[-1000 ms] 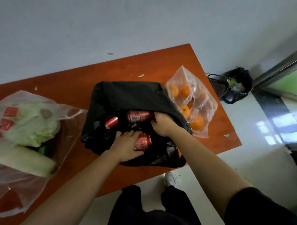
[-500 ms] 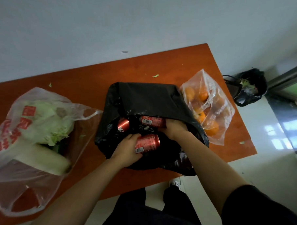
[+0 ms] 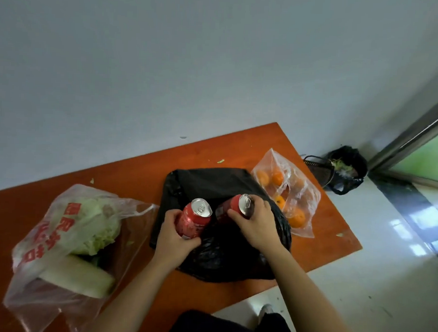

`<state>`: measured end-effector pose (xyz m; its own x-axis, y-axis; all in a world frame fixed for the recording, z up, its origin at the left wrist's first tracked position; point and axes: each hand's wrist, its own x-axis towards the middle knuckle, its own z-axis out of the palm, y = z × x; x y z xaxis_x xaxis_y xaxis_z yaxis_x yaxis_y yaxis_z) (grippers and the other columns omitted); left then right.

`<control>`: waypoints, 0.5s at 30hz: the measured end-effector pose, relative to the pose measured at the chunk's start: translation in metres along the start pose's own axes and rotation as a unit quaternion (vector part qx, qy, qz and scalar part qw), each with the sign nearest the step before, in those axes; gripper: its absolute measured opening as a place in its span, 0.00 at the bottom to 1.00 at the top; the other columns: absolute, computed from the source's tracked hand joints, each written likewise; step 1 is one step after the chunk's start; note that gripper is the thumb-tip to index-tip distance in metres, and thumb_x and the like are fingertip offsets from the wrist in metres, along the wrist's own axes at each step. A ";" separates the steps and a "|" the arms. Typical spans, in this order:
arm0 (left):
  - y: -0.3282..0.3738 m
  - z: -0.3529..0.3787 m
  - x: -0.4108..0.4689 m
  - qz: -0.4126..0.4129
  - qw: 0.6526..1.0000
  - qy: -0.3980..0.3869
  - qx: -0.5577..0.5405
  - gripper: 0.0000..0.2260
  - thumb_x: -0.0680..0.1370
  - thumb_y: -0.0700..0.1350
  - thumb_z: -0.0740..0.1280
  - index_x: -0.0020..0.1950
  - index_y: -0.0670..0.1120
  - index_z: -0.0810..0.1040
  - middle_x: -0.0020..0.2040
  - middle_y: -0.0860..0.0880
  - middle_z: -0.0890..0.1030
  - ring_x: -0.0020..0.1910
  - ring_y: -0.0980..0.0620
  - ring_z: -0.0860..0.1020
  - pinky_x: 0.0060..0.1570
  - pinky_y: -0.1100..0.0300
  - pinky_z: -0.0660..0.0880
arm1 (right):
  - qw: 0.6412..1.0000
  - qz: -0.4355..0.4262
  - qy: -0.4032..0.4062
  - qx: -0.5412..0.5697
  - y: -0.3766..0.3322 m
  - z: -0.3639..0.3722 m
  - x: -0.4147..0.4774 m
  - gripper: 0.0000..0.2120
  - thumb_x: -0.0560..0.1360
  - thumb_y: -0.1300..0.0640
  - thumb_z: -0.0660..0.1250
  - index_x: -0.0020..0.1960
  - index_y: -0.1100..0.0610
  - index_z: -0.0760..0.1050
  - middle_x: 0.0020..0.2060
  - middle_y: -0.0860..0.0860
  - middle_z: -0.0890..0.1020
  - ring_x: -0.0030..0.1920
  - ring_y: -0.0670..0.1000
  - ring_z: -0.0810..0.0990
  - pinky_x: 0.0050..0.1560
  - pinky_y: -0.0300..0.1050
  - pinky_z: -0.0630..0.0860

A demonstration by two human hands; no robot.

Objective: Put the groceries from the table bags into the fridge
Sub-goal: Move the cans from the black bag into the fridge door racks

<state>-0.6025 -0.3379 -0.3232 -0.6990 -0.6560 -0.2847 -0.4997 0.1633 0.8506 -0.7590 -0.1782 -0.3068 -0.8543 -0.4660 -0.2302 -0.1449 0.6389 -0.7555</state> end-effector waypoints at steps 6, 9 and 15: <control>0.050 0.013 -0.001 0.054 0.993 -0.034 -0.099 0.32 0.65 0.36 0.79 0.62 0.54 0.68 0.54 0.53 0.77 0.51 0.57 0.78 0.47 0.64 0.72 | 0.981 0.007 0.166 0.100 0.010 -0.015 -0.061 0.32 0.71 0.43 0.76 0.70 0.51 0.69 0.60 0.47 0.73 0.61 0.46 0.73 0.62 0.41 0.74; 0.084 0.040 -0.005 0.099 0.982 -0.099 -0.130 0.33 0.67 0.37 0.79 0.66 0.54 0.68 0.56 0.55 0.78 0.53 0.57 0.79 0.52 0.62 0.75 | 0.962 0.020 0.252 0.105 0.023 -0.042 -0.094 0.31 0.71 0.44 0.76 0.70 0.50 0.69 0.59 0.46 0.73 0.60 0.45 0.73 0.60 0.39 0.75; 0.163 0.121 -0.064 0.171 0.939 -0.226 -0.195 0.30 0.70 0.50 0.78 0.69 0.54 0.71 0.60 0.54 0.80 0.58 0.58 0.79 0.57 0.60 0.76 | 0.891 0.053 0.434 0.118 0.062 -0.128 -0.175 0.35 0.71 0.48 0.77 0.73 0.52 0.67 0.61 0.45 0.72 0.60 0.46 0.76 0.52 0.39 0.80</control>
<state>-0.7014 -0.1804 -0.2201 -0.9742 -0.2202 -0.0494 -0.0434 -0.0321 0.9985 -0.6827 0.0208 -0.2347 -0.9361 0.3048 0.1757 -0.0185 0.4560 -0.8898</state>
